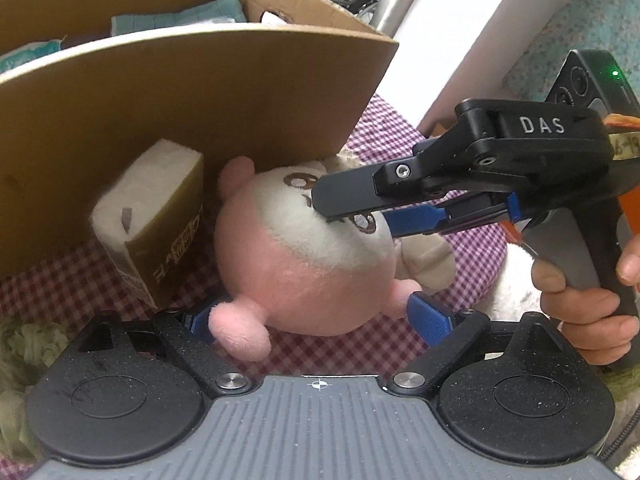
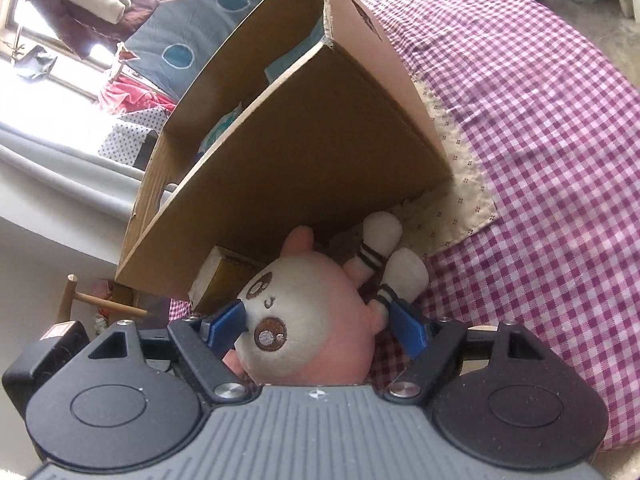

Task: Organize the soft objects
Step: 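Lift the plush bunny with the right gripper and carry it over the box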

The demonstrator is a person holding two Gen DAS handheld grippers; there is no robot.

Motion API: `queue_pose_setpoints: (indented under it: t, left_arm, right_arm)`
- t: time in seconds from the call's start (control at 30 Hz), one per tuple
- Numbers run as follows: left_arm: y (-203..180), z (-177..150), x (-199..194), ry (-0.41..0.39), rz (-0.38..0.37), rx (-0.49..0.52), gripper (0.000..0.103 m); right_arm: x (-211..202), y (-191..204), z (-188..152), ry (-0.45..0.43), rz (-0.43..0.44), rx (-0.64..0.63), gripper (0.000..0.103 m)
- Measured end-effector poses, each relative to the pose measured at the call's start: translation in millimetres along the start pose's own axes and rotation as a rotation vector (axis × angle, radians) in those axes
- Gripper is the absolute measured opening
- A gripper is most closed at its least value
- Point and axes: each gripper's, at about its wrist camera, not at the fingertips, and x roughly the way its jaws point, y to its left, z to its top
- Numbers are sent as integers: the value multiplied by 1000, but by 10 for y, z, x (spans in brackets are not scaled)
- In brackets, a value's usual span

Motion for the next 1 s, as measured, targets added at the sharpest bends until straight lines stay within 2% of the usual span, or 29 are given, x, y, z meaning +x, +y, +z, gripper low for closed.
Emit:
queue_pose_setpoints:
  t: [0.17,0.53,1.0]
  left_arm:
    - [-17,5,63,-2,3,-3,93]
    - [-85,-129,-285,-45,-36,17,93]
    - [-471,-289,-951,-178,-63,122,93]
  right_arm:
    - [43,-35,-58,8,37,38,80]
    - [-192,155,-213,-36,37,25,77]
    - [-841,596,-494,-185,27,-58,77]
